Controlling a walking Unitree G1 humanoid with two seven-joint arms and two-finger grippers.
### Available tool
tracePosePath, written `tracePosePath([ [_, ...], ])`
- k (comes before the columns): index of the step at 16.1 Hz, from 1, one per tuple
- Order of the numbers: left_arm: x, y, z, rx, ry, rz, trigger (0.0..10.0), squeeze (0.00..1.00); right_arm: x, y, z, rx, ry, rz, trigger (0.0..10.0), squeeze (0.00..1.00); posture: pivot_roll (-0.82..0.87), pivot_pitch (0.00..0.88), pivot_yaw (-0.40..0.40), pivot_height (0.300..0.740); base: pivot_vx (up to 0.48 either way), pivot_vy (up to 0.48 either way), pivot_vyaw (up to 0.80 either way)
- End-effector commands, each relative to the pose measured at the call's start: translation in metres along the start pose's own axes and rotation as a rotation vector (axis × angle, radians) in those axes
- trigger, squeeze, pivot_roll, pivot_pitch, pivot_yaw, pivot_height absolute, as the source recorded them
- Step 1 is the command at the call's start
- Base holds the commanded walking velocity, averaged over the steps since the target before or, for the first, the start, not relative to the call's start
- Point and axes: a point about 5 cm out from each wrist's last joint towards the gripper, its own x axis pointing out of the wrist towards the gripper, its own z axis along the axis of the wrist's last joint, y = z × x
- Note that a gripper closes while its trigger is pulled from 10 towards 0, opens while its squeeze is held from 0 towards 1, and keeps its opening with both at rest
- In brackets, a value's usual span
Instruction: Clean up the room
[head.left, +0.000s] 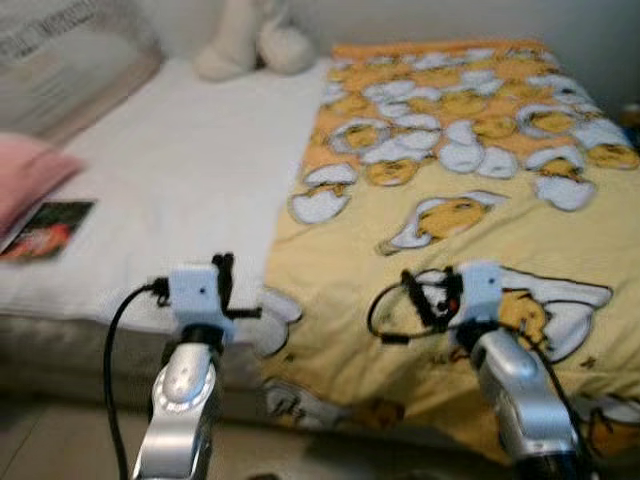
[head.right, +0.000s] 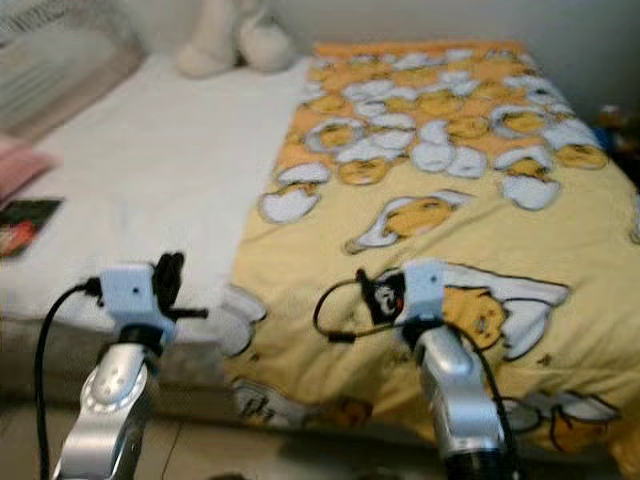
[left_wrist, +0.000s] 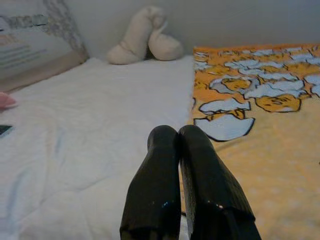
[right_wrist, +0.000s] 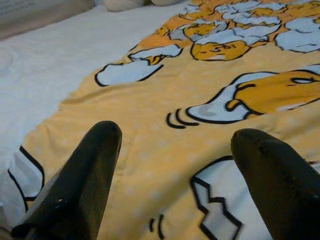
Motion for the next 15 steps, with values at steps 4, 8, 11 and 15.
tracePosePath([
  [4,0.002,0.009,-0.004,0.009,0.035,0.022,10.0,0.0,0.012,-0.001,0.008,0.02,-0.02,-0.015,10.0,0.0,-0.14,0.0,0.087,0.74,0.0,0.48,0.59],
  [8,0.013,0.007,-0.01,-0.009,0.069,-0.003,10.0,0.0,0.017,0.001,0.012,0.032,-0.064,0.005,10.0,0.0,-0.15,0.0,0.097,0.74,0.0,0.12,0.53],
  [11,0.018,0.003,-0.004,0.046,0.044,-0.021,10.0,0.0,0.018,0.002,0.017,0.04,-0.103,0.039,10.0,0.0,-0.15,0.0,0.103,0.74,0.0,0.0,0.48],
  [15,0.017,0.012,-0.005,-0.003,0.045,0.052,10.0,0.0,0.016,0.005,0.009,0.021,-0.079,0.061,10.0,0.0,-0.16,0.0,0.105,0.74,0.442,0.0,0.46],
])
